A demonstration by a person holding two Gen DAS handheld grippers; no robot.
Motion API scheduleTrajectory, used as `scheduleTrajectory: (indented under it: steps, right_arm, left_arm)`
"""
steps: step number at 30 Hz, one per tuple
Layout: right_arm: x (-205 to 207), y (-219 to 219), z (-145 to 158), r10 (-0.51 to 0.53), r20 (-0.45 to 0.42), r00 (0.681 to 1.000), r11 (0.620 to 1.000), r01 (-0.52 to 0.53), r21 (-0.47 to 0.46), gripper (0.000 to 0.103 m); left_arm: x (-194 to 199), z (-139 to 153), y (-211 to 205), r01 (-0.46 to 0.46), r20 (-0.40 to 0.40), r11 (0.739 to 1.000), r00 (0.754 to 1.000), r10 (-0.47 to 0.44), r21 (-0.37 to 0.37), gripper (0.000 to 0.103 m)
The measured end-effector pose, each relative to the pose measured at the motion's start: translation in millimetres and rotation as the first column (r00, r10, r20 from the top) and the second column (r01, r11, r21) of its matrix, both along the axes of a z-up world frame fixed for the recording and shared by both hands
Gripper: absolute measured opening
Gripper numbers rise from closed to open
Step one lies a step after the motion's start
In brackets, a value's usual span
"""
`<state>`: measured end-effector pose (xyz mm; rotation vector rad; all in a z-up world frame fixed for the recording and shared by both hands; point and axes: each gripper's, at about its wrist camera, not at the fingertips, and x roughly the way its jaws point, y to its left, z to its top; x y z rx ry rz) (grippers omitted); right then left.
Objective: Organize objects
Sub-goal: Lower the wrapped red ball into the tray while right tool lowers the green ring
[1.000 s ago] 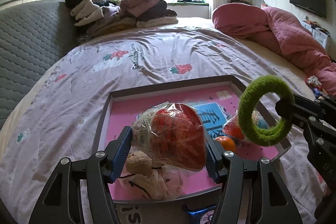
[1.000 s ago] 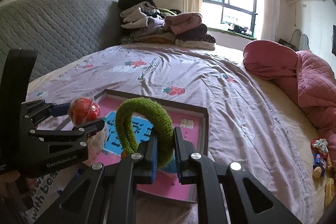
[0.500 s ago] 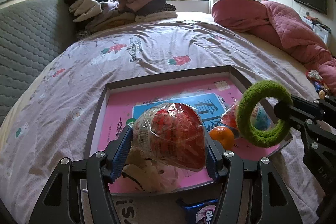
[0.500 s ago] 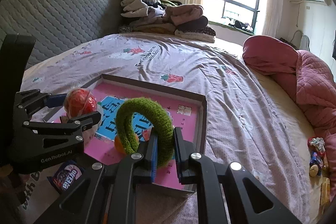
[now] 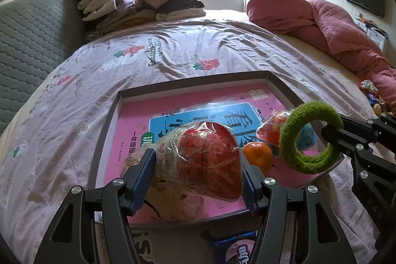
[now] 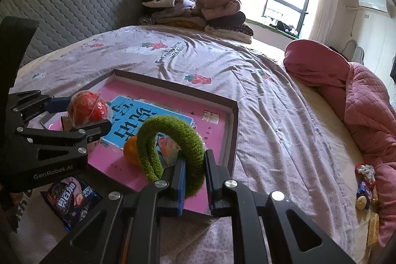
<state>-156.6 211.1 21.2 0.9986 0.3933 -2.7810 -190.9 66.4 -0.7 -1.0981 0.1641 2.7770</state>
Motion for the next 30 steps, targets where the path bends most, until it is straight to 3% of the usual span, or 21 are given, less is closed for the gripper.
scheduleTrajectory:
  steps: [11, 30]
  right_arm:
    - [-1.3, -3.5, -11.6, 0.009, 0.038, 0.999, 0.998, -0.011, 0.060, 0.014]
    - [-1.5, -5.5, -17.0, 0.008, 0.065, 0.998, 0.997, -0.012, 0.070, 0.014]
  left_arm:
    - [-0.4, -11.1, 7.6, 0.031, 0.011, 0.999, 0.999, -0.031, -0.016, 0.064]
    - [-0.5, -25.0, 17.5, 0.055, 0.045, 0.997, 0.998, -0.052, -0.056, 0.064]
